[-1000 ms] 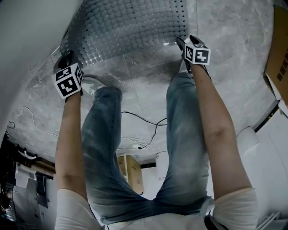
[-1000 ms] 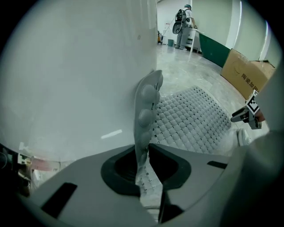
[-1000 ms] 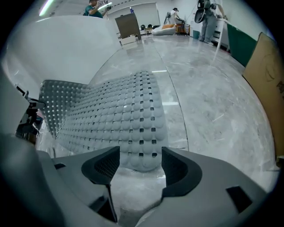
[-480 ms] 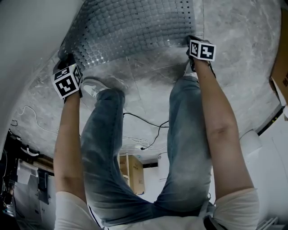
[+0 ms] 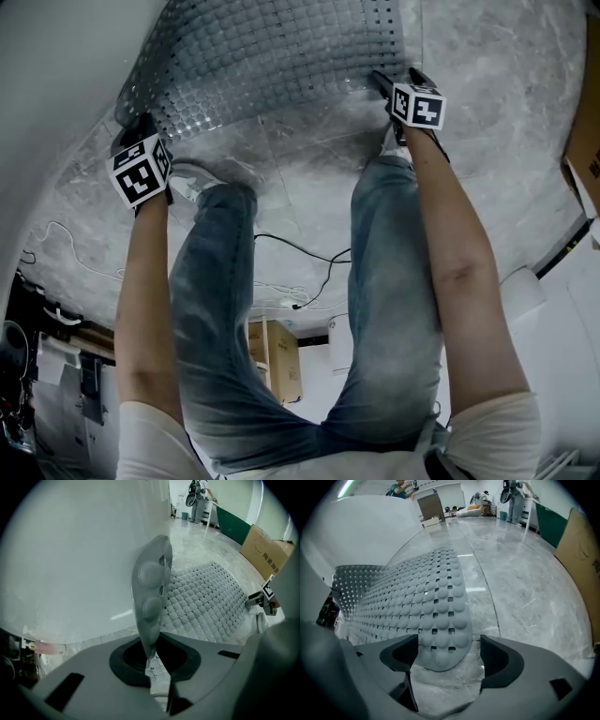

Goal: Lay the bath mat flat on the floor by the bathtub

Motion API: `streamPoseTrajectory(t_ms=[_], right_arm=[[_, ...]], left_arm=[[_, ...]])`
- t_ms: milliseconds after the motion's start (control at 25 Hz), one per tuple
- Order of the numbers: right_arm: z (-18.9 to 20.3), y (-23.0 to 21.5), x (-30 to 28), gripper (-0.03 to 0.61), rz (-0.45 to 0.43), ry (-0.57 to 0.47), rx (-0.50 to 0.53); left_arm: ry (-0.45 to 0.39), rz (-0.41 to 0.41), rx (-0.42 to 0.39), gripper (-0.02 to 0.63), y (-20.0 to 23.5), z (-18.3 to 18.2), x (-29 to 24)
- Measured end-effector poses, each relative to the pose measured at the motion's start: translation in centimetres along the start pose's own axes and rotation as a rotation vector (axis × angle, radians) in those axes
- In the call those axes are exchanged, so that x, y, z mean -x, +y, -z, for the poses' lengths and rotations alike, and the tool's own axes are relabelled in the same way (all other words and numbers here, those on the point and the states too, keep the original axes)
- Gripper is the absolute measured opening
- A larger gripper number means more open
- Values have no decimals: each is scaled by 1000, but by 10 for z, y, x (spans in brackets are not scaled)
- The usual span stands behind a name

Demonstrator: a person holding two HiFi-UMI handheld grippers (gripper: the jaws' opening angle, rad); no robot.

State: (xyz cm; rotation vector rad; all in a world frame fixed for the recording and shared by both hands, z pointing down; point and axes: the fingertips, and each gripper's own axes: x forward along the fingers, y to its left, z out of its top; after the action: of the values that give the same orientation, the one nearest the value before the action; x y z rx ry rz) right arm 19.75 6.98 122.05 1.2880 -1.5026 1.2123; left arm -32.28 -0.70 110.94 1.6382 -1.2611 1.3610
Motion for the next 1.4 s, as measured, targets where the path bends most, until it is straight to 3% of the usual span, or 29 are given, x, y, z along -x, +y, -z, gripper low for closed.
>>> streamPoseTrajectory(t_ms=[200,320,480,560,680,880,1200,1400], right_arm=[[5,-4,-3,403,85,57,31],[2,1,-2,335,92,81,28],[-2,22,0,179,-1,83,3],[-4,29,4,147,-31,79,18],[-7,21,14,135,-31,61,36],[-3,-32,45,112,27,66,20],[-20,-92,57,111,87,79,84],[-26,-105,56,121,84,85,110]], left_arm=[[4,4,-27,51,6,1,-2],[11,22,-44,48,10,2,-4],[16,57,-39,41,10,1,-5],[27,85,-25,37,6,2,-4],[47,110,-7,34,-5,2,-2],[120,142,-67,32,-41,23,6],[223,248,58,37,-84,71,-16],[247,229,89,38,-83,74,-41]])
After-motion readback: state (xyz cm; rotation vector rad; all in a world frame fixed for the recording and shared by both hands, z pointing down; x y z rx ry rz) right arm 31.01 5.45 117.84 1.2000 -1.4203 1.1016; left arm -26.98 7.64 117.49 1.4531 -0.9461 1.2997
